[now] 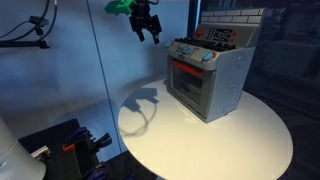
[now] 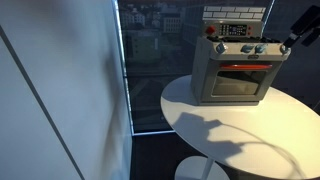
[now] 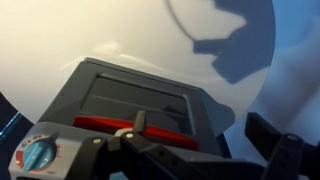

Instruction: Turn the far right blue stove dial a little to the right

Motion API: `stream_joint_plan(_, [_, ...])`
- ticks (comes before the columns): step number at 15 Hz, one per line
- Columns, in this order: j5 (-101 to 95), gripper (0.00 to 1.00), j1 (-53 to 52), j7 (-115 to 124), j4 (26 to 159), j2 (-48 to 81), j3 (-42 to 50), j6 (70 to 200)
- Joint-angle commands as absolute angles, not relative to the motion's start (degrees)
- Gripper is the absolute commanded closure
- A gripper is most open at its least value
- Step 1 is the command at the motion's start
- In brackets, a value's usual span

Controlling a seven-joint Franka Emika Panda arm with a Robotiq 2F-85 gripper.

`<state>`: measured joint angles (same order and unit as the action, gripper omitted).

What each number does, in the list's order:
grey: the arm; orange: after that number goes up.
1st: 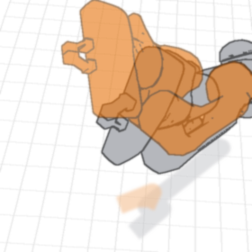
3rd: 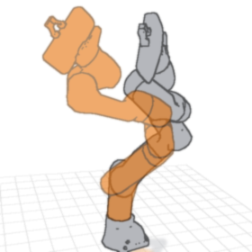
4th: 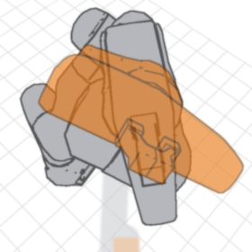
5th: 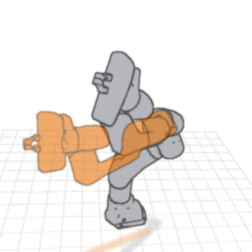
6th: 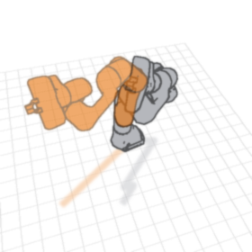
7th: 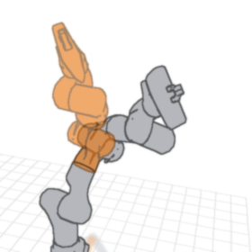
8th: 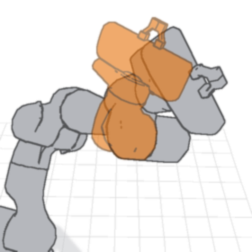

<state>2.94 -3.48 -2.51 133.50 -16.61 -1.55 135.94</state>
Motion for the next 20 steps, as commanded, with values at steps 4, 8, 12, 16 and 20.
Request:
stream_joint_plan(4, [5.16,0.0,-4.81,-2.52,126.28,-9.36,-2.33,136.82])
stream_joint_plan(8, [3.9,0.0,-4.63,-2.51,127.2,-9.53,-2.7,136.92])
stream_joint_plan(12, [3.9,0.0,-4.67,-2.5,126.69,-9.01,-2.77,136.91])
stream_joint_plan(16, [3.76,0.0,-4.55,-1.96,126.06,-8.04,-2.8,138.03])
stream_joint_plan(20, [4.12,0.0,-4.65,-2.05,124.06,-5.27,-2.84,139.77])
